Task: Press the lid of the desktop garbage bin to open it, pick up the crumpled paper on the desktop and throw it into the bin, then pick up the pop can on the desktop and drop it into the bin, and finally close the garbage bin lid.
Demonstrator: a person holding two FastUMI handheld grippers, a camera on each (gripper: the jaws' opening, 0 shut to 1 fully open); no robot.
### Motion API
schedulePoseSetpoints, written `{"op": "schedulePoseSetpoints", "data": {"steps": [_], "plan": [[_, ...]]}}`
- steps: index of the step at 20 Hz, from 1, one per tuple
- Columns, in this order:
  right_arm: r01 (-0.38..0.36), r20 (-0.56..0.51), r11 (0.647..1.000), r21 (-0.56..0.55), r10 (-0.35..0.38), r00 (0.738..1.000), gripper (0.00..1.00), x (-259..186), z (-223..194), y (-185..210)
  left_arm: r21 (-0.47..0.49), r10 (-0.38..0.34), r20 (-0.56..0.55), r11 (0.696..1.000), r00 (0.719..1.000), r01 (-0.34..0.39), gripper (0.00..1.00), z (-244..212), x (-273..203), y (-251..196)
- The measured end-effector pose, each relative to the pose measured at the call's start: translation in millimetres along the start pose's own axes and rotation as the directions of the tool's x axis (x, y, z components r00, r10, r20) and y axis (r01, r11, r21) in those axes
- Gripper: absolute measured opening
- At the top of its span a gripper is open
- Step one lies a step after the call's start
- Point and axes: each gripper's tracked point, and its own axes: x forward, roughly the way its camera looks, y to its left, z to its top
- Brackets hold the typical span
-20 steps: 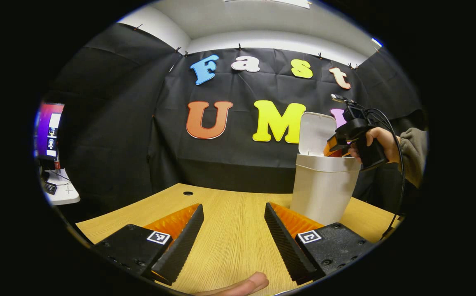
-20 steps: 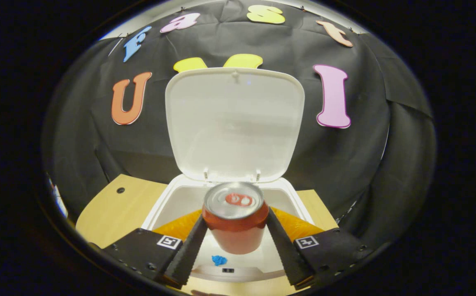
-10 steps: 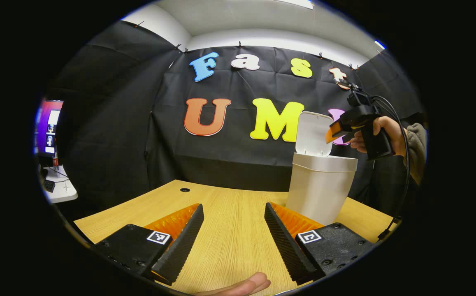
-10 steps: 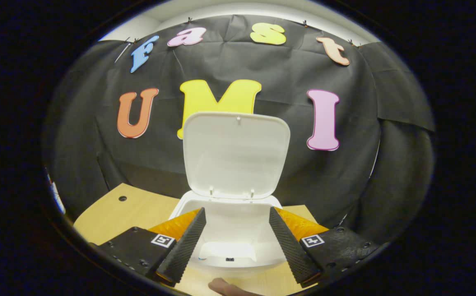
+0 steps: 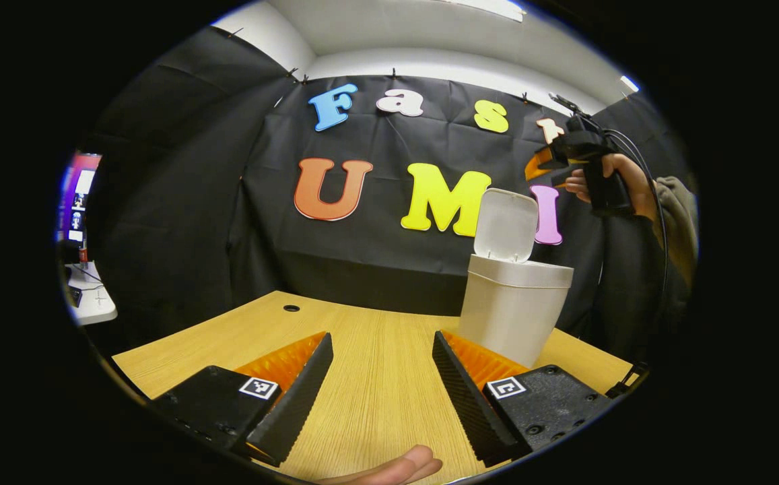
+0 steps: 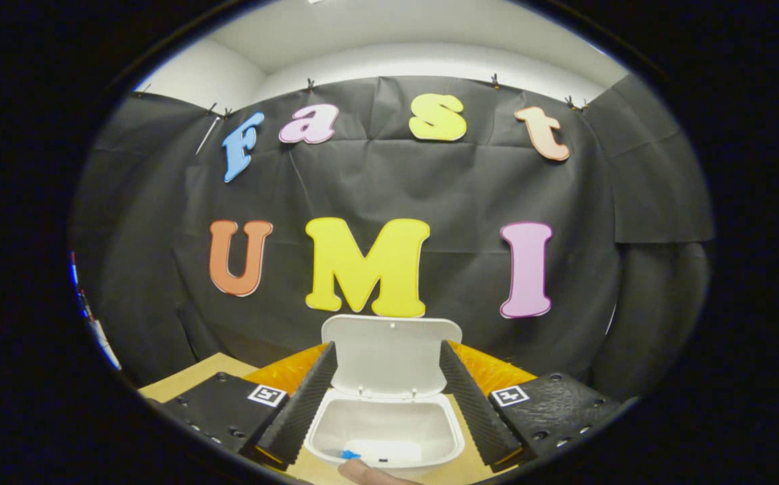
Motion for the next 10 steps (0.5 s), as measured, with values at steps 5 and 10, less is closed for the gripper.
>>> {"op": "schedulePoseSetpoints", "data": {"steps": [5,10], "plan": [[0.024,0.025,0.999,0.029,-0.025,0.999,0.95,54.2,23.6,-6.2,-0.021,-0.049,-0.013,0.999,0.999,0.048,0.97,-11.4,8.3,-13.6],[0.06,0.0,0.998,0.036,-0.06,0.998,0.94,116.2,16.9,-19.7,0.055,-0.052,-0.017,0.997,0.998,0.053,0.96,-24.2,19.6,-13.0]]}}
